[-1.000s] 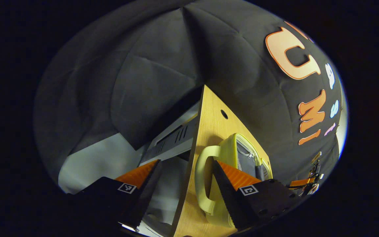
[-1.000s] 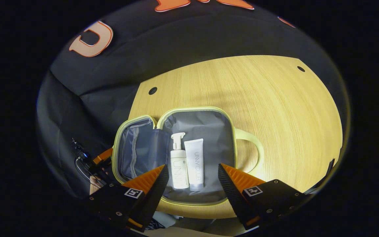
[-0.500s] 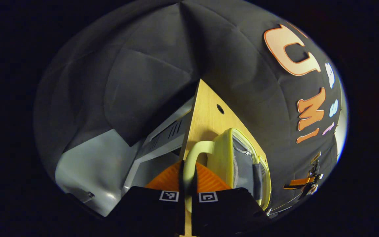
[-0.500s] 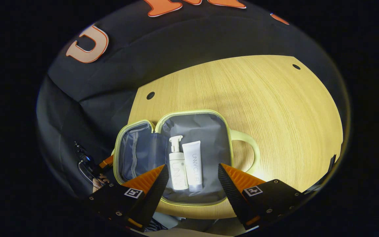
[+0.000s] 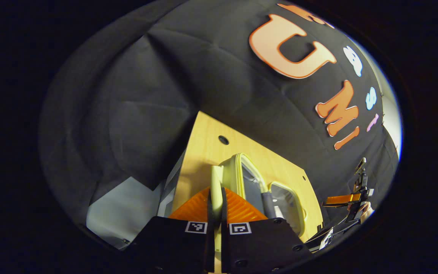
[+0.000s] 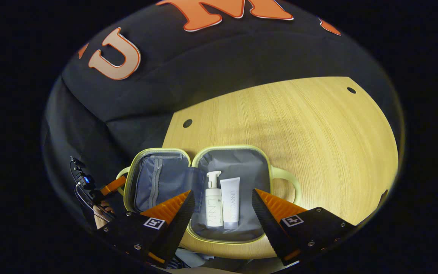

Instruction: First open the suitcase, pack the skin care products into it, and then close the suitcase.

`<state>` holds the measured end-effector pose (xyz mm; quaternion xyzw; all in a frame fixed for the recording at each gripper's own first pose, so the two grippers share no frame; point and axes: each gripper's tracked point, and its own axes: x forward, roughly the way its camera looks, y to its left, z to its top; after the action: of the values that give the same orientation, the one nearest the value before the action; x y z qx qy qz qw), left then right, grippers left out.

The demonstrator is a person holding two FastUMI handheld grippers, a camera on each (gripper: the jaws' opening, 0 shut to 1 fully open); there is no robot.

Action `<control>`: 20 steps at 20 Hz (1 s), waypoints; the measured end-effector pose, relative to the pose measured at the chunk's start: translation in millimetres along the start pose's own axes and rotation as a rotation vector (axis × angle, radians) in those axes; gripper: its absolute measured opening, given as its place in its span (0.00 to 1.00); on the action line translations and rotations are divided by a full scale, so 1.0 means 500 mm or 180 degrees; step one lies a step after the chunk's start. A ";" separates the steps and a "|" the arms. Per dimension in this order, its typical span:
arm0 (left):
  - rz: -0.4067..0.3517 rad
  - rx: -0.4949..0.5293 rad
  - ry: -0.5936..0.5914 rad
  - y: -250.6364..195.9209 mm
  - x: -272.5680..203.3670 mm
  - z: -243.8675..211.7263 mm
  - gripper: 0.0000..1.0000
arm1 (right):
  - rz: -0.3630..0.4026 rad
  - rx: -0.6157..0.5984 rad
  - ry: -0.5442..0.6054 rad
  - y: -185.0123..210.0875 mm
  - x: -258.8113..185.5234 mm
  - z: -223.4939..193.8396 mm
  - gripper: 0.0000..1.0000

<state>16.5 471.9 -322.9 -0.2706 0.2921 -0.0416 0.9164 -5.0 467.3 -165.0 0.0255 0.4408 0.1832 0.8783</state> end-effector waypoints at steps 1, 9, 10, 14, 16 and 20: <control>-0.0009 0.0108 0.0013 -0.024 -0.007 0.009 0.07 | 0.0013 -0.0032 -0.0070 -0.004 -0.009 0.016 0.95; -0.0127 0.0855 -0.0033 -0.306 -0.050 0.066 0.07 | -0.0005 -0.0402 -0.0638 -0.087 -0.100 0.134 0.95; -0.0144 0.0949 -0.0025 -0.344 -0.043 0.064 0.07 | -0.0035 -0.0462 -0.0687 -0.106 -0.112 0.141 0.95; -0.0196 0.1169 0.0002 -0.472 -0.010 0.039 0.07 | -0.0055 -0.0585 -0.0875 -0.176 -0.165 0.176 0.95; -0.0217 0.1219 0.0020 -0.547 0.005 0.018 0.07 | -0.0076 -0.0637 -0.0957 -0.222 -0.190 0.190 0.95; -0.0249 0.1303 0.0135 -0.674 0.069 -0.047 0.07 | -0.0131 -0.0714 -0.1091 -0.320 -0.237 0.210 0.95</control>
<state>59.5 166.1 -181.3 -0.0890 0.2861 -0.1413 0.9435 60.7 289.8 -43.5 -0.0506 0.2622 0.2062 0.9414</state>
